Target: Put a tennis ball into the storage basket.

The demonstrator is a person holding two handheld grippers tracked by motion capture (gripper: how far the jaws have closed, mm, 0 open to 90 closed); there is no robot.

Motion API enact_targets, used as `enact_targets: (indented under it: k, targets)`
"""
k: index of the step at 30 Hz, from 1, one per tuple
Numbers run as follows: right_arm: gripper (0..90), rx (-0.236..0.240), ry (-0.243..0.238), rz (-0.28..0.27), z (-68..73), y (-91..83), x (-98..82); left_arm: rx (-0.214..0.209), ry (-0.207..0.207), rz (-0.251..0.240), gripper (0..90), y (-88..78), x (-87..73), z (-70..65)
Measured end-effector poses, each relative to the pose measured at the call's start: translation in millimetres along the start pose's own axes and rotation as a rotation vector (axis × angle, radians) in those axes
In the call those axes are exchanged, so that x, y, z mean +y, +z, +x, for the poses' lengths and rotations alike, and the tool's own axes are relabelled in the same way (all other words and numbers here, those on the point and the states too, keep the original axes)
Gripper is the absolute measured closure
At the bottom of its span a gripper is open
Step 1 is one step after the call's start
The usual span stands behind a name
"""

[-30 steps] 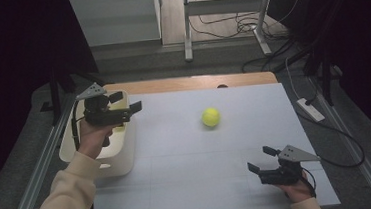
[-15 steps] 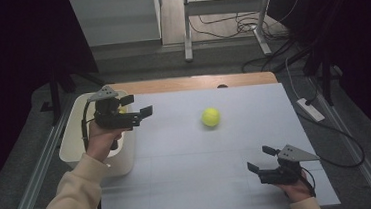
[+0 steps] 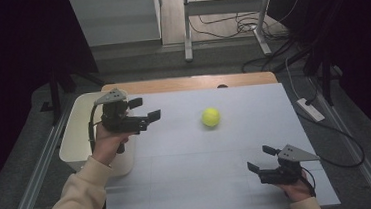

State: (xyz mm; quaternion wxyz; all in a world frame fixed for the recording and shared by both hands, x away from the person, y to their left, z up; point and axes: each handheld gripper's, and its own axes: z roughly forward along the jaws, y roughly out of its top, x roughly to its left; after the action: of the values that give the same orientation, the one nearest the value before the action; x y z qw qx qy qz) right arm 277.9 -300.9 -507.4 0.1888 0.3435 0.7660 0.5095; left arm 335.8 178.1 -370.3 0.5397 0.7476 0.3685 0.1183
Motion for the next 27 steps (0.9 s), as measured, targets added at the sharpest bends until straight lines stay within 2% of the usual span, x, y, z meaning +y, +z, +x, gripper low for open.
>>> enact_targets:
  k: [10,18,27]
  targets:
    - [12.5,0.000,-0.002,0.000,0.4,-0.3,0.1,-0.026,-0.003,0.015,10.4,10.8,-1.6,-10.4]
    - [12.4,-0.001,-0.003,-0.002,0.3,-0.3,0.2,-0.047,0.011,0.037,10.5,22.8,-1.4,-18.5]
    - [12.4,-0.001,-0.003,-0.006,0.2,-0.7,-0.1,-0.059,0.005,0.057,10.5,34.2,-2.5,-22.7]
